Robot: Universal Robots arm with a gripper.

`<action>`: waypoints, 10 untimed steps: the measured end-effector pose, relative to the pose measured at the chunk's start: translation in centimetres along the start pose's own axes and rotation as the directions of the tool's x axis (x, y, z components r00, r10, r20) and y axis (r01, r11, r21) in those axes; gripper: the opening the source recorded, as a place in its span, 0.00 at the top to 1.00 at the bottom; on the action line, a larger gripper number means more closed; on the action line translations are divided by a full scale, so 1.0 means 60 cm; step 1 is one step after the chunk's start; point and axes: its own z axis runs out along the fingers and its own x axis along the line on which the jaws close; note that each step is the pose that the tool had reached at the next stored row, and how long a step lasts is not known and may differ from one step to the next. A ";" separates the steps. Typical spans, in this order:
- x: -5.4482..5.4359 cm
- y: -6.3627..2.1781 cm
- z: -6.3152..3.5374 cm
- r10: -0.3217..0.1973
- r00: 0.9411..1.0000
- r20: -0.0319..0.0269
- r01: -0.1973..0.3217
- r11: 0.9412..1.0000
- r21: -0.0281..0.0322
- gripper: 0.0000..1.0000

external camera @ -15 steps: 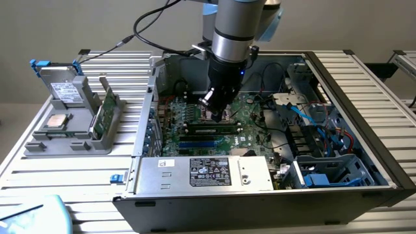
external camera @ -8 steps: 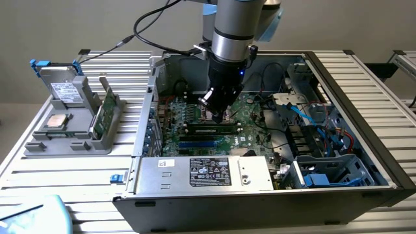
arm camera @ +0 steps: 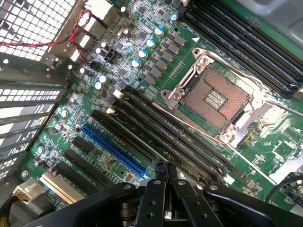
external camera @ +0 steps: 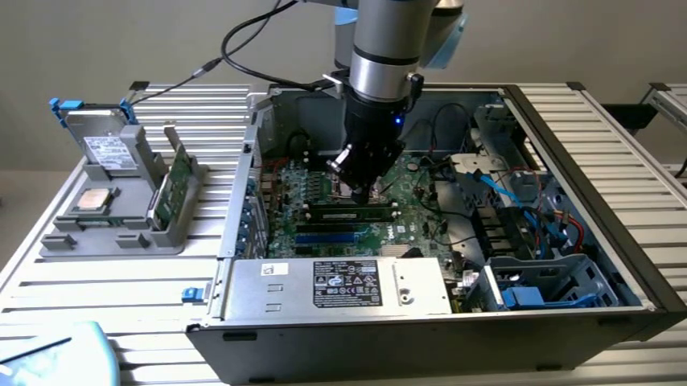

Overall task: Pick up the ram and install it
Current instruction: 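Press down the ram until it locks into place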

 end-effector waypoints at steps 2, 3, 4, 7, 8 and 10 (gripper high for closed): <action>0.000 0.000 0.000 0.024 1.000 0.000 -0.024 1.000 -0.002 0.89; 0.000 0.000 0.000 0.038 0.999 0.000 -0.038 0.999 -0.003 0.89; 0.000 0.000 0.000 0.050 0.999 0.000 -0.050 0.999 -0.004 0.89; 0.000 0.000 0.000 0.089 0.996 0.000 -0.089 0.996 -0.008 0.89; 0.000 0.000 0.000 0.103 0.995 0.000 -0.103 0.995 -0.010 0.89; 0.000 0.000 0.000 0.128 0.992 -0.001 -0.128 0.992 -0.012 0.89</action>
